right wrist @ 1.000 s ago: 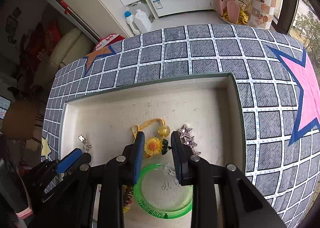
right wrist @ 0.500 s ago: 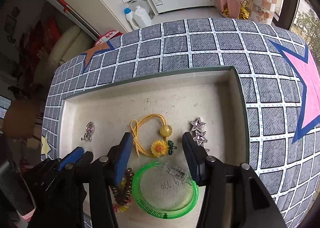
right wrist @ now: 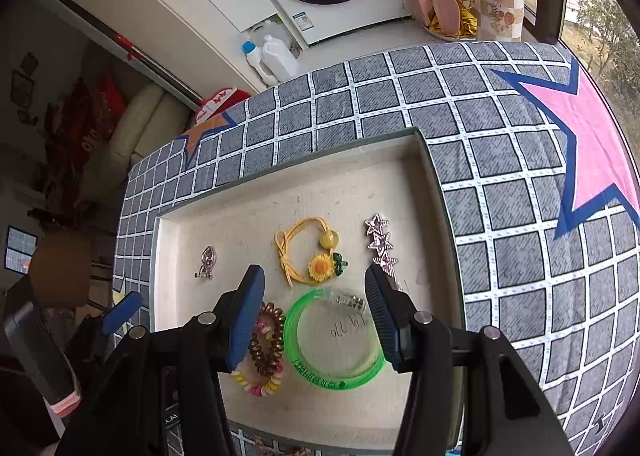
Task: Organize jewelry
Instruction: 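Move both open tools back toward the remaining jewelry on the cloth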
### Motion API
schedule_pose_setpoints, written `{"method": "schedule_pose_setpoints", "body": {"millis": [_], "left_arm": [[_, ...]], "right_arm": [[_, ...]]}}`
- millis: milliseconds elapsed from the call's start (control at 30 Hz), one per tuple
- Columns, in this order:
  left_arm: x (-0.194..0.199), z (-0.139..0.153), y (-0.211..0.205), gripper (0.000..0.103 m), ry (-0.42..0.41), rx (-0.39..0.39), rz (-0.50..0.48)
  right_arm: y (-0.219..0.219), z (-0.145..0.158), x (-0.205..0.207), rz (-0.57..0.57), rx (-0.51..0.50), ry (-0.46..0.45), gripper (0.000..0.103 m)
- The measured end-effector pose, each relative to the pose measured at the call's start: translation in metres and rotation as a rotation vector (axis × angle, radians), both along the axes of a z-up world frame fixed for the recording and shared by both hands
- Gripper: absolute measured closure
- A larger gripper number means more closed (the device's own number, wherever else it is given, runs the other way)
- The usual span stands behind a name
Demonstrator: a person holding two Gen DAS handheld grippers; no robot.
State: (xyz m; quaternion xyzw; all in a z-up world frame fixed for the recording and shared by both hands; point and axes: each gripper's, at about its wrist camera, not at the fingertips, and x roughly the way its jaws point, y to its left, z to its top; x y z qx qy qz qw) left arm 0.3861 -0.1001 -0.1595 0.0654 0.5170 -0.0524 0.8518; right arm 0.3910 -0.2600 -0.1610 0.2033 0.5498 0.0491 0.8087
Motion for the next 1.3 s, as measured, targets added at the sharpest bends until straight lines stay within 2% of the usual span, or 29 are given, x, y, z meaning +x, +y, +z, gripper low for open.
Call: {"method": "schedule_pose_setpoints", "body": {"millis": [67, 200, 333, 433, 633, 767, 1100, 1300], "left_arm": [[-0.003, 0.003, 0.002, 0.000, -0.004, 0.003, 0.002], [-0.015, 0.010, 0.006, 0.000, -0.009, -0.014, -0.008], [-0.030, 0.017, 0.012, 0.000, -0.013, -0.027, -0.021], [-0.044, 0.023, 0.022, 0.000, -0.017, -0.032, -0.025], [-0.077, 0.027, 0.045, 0.000, 0.000, -0.019, -0.036], [-0.102, 0.023, 0.060, 0.000, 0.028, -0.002, -0.059], [-0.166, -0.001, 0.086, 0.000, 0.118, -0.030, -0.055], [-0.194, -0.016, 0.087, 0.000, 0.167, -0.038, -0.099]], "right_arm": [[0.000, 0.002, -0.007, -0.017, 0.003, -0.004, 0.039], [0.000, 0.006, -0.022, -0.041, 0.014, -0.003, 0.038], [0.003, 0.014, -0.037, -0.046, 0.005, -0.017, 0.022], [0.006, 0.021, -0.052, -0.054, 0.006, -0.030, 0.019], [0.015, 0.029, -0.083, -0.065, 0.019, -0.055, 0.017], [0.023, 0.030, -0.104, -0.049, 0.024, -0.038, 0.017], [0.047, 0.015, -0.168, 0.019, -0.039, 0.066, 0.017], [0.054, -0.003, -0.202, 0.015, -0.050, 0.134, 0.017]]}}
